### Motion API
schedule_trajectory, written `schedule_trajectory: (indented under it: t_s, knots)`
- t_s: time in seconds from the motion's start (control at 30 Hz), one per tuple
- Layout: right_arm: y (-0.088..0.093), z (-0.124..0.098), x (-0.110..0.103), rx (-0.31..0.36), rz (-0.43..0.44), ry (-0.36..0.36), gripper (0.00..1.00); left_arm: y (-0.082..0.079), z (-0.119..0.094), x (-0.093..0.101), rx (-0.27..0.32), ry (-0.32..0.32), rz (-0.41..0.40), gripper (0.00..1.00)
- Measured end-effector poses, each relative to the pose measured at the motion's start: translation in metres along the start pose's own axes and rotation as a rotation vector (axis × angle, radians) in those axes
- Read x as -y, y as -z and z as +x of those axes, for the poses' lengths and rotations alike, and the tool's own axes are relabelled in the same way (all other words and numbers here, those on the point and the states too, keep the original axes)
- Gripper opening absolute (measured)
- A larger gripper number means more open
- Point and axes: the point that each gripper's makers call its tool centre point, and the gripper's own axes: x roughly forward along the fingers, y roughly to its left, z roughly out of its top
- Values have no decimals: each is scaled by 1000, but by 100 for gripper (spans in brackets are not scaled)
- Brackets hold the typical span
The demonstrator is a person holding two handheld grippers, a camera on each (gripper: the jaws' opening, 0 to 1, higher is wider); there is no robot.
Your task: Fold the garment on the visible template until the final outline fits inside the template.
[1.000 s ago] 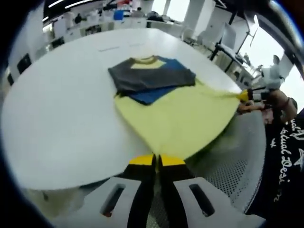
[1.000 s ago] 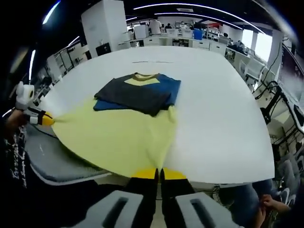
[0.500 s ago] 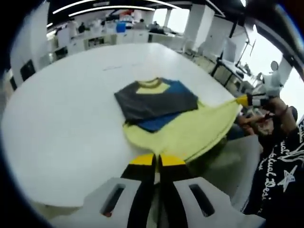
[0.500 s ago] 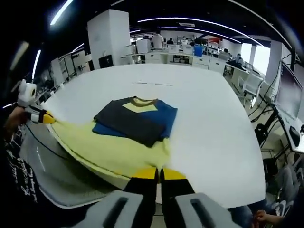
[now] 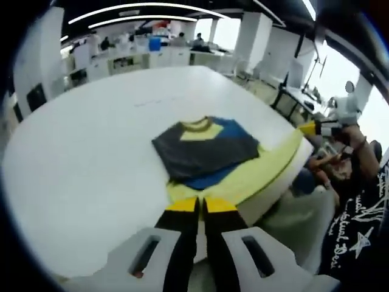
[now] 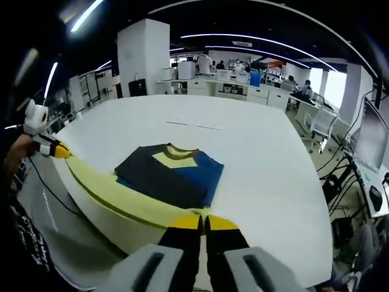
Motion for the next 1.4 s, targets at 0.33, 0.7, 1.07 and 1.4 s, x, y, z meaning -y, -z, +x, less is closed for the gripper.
schedule_trajectory:
  t_s: [0.33,0.7,1.07,1.4]
  knots:
    - [-36,14,10,68,-16,11,0,-33,8,-17,66,-5,-14,0]
    - [-76,43,23,131,-33,22,0,-69,20,-37,121,-30,29,0]
    - [-100,71,42,167,-19,65,0,-108,47,-57,194,-63,34,0]
    - [-114,110,60,186,-3,102,0,-134,91,-85,267,-133,23,0]
